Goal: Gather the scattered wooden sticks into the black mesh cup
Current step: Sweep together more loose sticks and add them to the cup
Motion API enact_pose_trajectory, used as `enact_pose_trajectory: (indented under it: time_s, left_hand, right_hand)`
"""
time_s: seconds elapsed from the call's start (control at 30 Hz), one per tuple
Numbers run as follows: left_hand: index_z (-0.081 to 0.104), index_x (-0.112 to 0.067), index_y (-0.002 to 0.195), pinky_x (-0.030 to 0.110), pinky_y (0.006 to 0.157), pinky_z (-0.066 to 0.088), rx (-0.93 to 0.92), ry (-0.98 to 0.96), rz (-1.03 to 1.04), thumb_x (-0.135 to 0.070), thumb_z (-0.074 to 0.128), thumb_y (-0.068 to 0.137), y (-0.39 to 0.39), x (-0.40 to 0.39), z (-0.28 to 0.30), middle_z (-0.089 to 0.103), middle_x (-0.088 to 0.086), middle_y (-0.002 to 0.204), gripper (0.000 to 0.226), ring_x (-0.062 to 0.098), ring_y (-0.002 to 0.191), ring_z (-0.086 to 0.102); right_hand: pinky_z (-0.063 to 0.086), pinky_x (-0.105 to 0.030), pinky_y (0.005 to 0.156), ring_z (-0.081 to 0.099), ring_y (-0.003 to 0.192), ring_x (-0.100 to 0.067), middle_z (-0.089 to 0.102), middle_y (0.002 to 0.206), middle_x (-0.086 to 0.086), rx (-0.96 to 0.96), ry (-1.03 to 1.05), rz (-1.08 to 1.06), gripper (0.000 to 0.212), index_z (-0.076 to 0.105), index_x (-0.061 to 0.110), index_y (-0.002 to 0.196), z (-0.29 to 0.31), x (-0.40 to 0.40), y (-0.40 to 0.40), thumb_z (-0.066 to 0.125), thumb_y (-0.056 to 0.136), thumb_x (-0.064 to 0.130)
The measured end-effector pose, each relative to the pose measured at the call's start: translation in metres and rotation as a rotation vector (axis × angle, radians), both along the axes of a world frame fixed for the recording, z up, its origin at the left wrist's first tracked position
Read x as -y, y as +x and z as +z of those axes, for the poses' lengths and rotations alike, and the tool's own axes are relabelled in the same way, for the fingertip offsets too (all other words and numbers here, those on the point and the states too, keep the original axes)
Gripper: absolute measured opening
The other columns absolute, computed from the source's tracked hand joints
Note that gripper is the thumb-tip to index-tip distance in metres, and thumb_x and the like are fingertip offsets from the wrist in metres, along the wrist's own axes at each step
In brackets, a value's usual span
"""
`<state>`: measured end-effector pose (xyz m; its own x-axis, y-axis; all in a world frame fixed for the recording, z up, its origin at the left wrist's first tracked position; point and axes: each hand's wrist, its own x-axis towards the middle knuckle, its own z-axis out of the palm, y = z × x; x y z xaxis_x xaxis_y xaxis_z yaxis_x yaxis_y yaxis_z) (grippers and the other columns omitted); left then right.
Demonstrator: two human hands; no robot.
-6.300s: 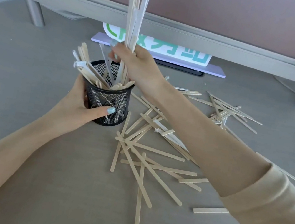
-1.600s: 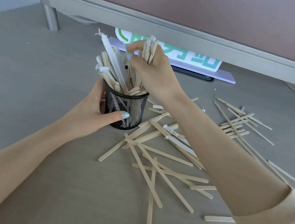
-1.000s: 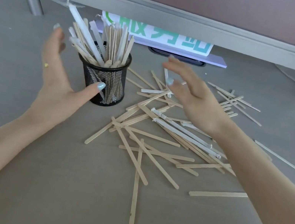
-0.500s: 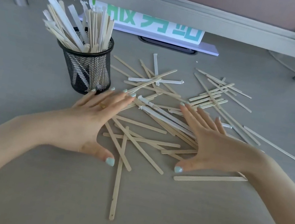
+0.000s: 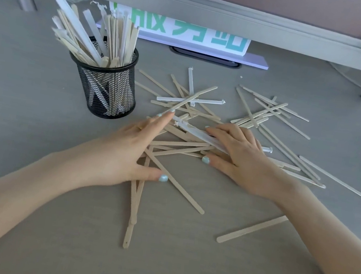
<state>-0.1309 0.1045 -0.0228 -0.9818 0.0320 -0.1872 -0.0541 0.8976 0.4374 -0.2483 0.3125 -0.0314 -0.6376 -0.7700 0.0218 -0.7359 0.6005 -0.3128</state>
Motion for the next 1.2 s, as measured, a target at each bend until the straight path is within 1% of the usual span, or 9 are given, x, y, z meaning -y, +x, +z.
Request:
enact_pose_trajectory:
  time_s: [0.23,0.33,0.43,0.53,0.7,0.8,0.93,1.1,1.2]
  left_hand:
    - [-0.012,-0.03,0.146,0.029,0.115,0.01,-0.041,-0.082,0.137,-0.055,0.054,0.08,-0.002,0.012,-0.003,-0.001,-0.007,0.158,0.097,0.007,0.144,-0.002]
    - [0.002,-0.032,0.147,0.028,0.106,0.028,-0.057,-0.092,0.149,-0.051,0.054,0.083,-0.004,0.005,0.003,0.024,-0.001,0.153,0.086,0.013,0.139,0.024]
    - [0.022,-0.026,0.144,0.031,0.092,0.038,-0.092,-0.2,0.158,-0.049,0.057,0.083,-0.012,0.0,0.013,0.045,0.002,0.137,0.075,0.02,0.124,0.044]
    - [0.047,-0.013,0.104,0.033,0.066,0.038,-0.117,-0.276,0.146,-0.049,0.062,0.078,-0.025,-0.002,0.019,0.048,-0.005,0.09,0.046,0.021,0.088,0.049]
    - [0.048,-0.01,0.076,0.032,0.062,0.039,-0.033,-0.319,0.122,-0.035,0.063,0.077,-0.049,-0.002,0.025,0.045,0.003,0.084,0.029,0.023,0.076,0.05]
    - [0.035,-0.016,0.069,0.029,0.051,0.031,0.032,-0.354,0.119,-0.029,0.06,0.078,-0.056,-0.005,0.028,0.041,-0.001,0.075,0.03,0.017,0.062,0.042]
    - [0.031,-0.016,0.067,0.027,0.046,0.025,0.093,-0.413,0.112,-0.028,0.055,0.081,-0.062,-0.009,0.029,0.04,-0.001,0.069,0.031,0.014,0.056,0.038]
    - [0.039,-0.01,0.088,0.028,0.057,0.033,0.116,-0.435,0.081,-0.025,0.055,0.082,-0.063,-0.011,0.029,0.044,0.004,0.087,0.023,0.023,0.08,0.046]
    - [0.035,-0.01,0.088,0.028,0.047,0.026,0.139,-0.415,0.092,-0.02,0.055,0.082,-0.061,-0.011,0.032,0.038,0.001,0.075,0.023,0.02,0.069,0.042]
  right_hand:
    - [0.015,-0.027,0.105,0.026,0.121,-0.013,0.037,0.127,0.009,-0.069,0.006,0.004,0.049,0.044,0.028,0.129,0.002,-0.002,-0.009,0.05,0.085,0.049]
    - [0.022,-0.022,0.095,0.035,0.116,-0.014,0.045,0.119,0.007,-0.077,-0.011,0.026,0.034,0.052,0.024,0.114,0.005,0.001,-0.012,0.055,0.085,0.041]
    - [0.026,-0.02,0.08,0.043,0.105,-0.014,0.049,0.105,0.007,-0.09,0.012,0.075,0.025,0.053,0.019,0.106,0.01,0.006,-0.015,0.055,0.088,0.035]
    - [0.027,-0.021,0.073,0.045,0.098,-0.015,0.046,0.099,0.007,-0.104,0.049,0.101,0.021,0.053,0.017,0.104,0.014,0.012,-0.016,0.052,0.09,0.032]
    - [0.039,-0.036,0.086,0.046,0.095,-0.019,0.041,0.092,0.008,-0.142,0.101,0.146,0.02,0.053,0.014,0.102,0.017,0.023,-0.017,0.049,0.091,0.03]
    - [0.032,-0.03,0.083,0.043,0.095,-0.021,0.045,0.093,0.003,-0.228,0.116,0.159,0.02,0.052,0.011,0.1,0.015,0.028,-0.019,0.05,0.088,0.026]
    - [0.026,-0.028,0.081,0.042,0.096,-0.021,0.051,0.103,-0.003,-0.261,0.134,0.14,0.02,0.05,0.009,0.099,0.012,0.036,-0.021,0.048,0.085,0.023]
    - [0.028,-0.03,0.075,0.044,0.097,-0.023,0.049,0.101,-0.005,-0.237,0.102,0.129,0.009,0.039,0.014,0.091,0.012,0.04,-0.019,0.045,0.086,0.018]
    - [0.035,-0.036,0.071,0.052,0.093,-0.028,0.056,0.098,-0.008,-0.23,0.056,0.128,0.012,0.04,0.011,0.097,0.013,0.041,-0.02,0.045,0.086,0.014]
